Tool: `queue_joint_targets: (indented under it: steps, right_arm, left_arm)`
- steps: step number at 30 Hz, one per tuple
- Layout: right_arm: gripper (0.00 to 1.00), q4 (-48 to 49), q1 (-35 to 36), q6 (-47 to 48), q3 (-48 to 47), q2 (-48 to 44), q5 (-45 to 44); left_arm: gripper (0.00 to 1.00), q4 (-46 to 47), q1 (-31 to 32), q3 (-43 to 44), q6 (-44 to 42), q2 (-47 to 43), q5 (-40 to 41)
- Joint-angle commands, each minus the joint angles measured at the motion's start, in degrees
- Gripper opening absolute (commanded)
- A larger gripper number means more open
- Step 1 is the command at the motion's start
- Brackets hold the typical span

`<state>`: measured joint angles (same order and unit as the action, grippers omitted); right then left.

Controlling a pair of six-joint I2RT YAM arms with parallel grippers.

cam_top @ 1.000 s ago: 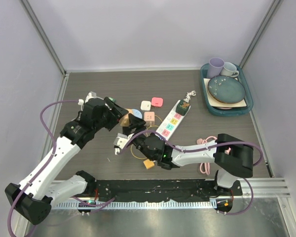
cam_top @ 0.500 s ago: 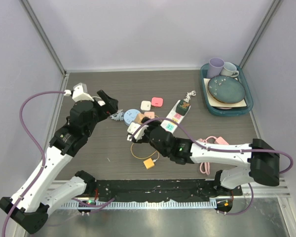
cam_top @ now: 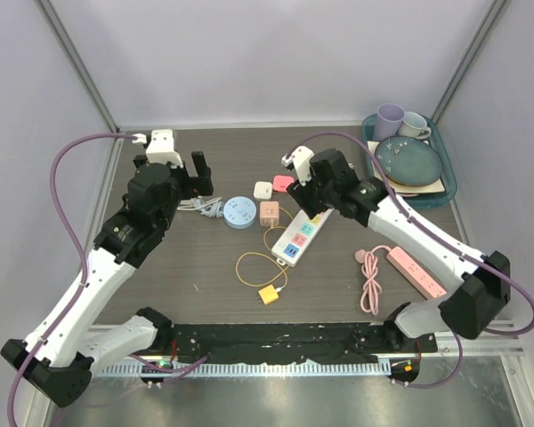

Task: Insert the plug
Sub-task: Insert the plug into the socket.

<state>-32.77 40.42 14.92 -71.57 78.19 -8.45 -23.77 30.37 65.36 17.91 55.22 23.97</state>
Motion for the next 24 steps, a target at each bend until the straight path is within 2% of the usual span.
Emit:
queue_joint_targets:
  steps: [1, 8, 12, 18, 24]
  right_arm:
    - [0.01, -13.45, -5.26, -0.07, -6.12, 4.86, 11.49]
    - [0.01, -15.48, -13.26, 4.76, -8.41, 10.40, 19.59]
    - [0.01, -15.48, -14.93, 7.66, -8.41, 12.07, 23.65]
    - [0.01, -14.95, -16.69, 10.66, -9.46, 15.67, 27.25]
    - [0.01, -11.44, -16.96, 12.32, -8.68, 16.90, 26.29]
  left_arm:
    - [1.00, 4.08, 0.04, -2.77, -6.66, -1.07, 0.46]
    - [1.00, 6.80, 0.04, -6.91, -9.47, -2.49, 1.69]
    - [1.00, 6.63, -0.05, -7.44, -10.01, -2.31, 6.09]
    - [1.00, 8.30, 0.04, -8.76, -10.26, -3.72, 6.79]
    - [1.00, 8.48, -0.05, -8.94, -11.14, -3.72, 7.41]
